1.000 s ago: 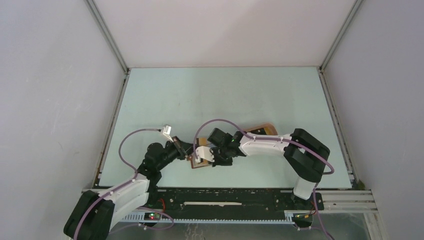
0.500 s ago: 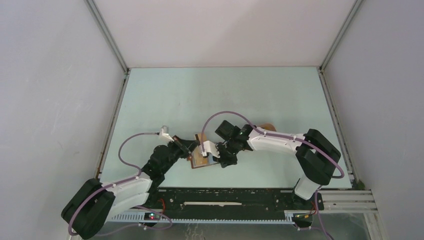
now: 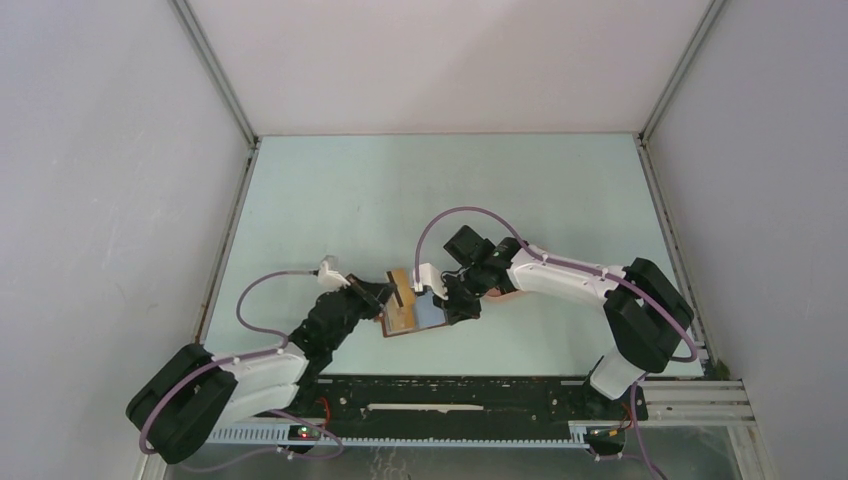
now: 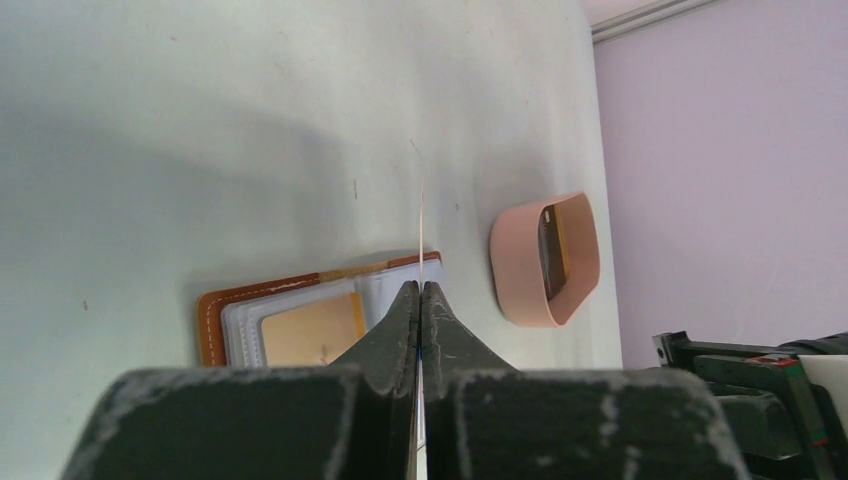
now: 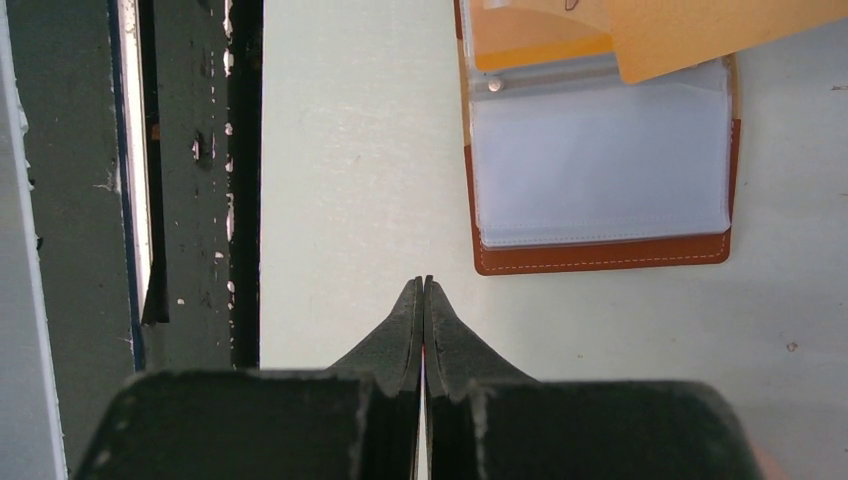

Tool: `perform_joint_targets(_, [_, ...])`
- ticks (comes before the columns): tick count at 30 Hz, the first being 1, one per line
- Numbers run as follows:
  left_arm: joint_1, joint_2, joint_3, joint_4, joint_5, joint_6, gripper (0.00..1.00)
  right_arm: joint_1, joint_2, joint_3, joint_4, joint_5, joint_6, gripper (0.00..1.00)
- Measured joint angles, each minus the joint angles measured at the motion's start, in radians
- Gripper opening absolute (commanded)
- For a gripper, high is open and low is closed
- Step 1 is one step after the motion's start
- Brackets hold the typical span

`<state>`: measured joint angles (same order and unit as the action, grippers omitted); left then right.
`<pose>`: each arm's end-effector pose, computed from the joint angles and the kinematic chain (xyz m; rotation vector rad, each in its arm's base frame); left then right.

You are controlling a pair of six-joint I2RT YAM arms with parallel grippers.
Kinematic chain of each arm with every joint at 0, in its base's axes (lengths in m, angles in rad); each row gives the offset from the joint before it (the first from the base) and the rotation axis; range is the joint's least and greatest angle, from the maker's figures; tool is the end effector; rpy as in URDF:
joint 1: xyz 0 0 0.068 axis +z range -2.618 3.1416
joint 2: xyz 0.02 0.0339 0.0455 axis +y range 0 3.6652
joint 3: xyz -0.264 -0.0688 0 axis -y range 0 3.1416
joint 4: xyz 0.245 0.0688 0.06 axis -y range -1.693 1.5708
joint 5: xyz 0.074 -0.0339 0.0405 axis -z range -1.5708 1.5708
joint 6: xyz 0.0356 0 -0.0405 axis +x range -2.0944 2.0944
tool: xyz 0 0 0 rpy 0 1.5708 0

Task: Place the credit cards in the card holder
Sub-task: Insert the credit card into the card holder.

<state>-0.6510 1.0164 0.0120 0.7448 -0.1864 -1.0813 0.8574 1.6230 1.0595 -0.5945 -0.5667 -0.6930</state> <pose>0.1380 -0.0968 0.1354 -0.5538 1.8770 -1.0255 0.1915 0.2505 0.2017 -1.9810 1.7897 0.8191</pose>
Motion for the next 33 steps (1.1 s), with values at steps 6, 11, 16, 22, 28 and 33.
perform_joint_targets(6, [-0.017,0.038,0.000,0.000,-0.015,0.000,0.00,-0.005,0.000,0.000,0.000,-0.006,0.003,0.01])
perform_joint_targets(11, [-0.029,0.066,0.000,0.001,-0.026,-0.001,0.00,-0.005,0.000,0.000,0.000,-0.010,0.005,0.01])
perform_joint_targets(16, [-0.036,0.103,0.000,0.010,-0.039,-0.002,0.00,-0.005,0.000,0.000,0.000,-0.011,0.008,0.01])
perform_joint_targets(22, [-0.039,0.163,0.000,0.063,-0.039,-0.010,0.00,-0.005,0.000,0.000,0.000,-0.011,0.011,0.01])
perform_joint_targets(28, [-0.039,0.218,0.000,0.138,-0.035,-0.027,0.00,-0.005,0.000,0.000,0.000,-0.010,0.012,0.01])
perform_joint_targets(33, [-0.041,0.209,0.000,0.163,-0.036,-0.035,0.00,-0.005,0.000,0.000,0.000,-0.010,0.012,0.01])
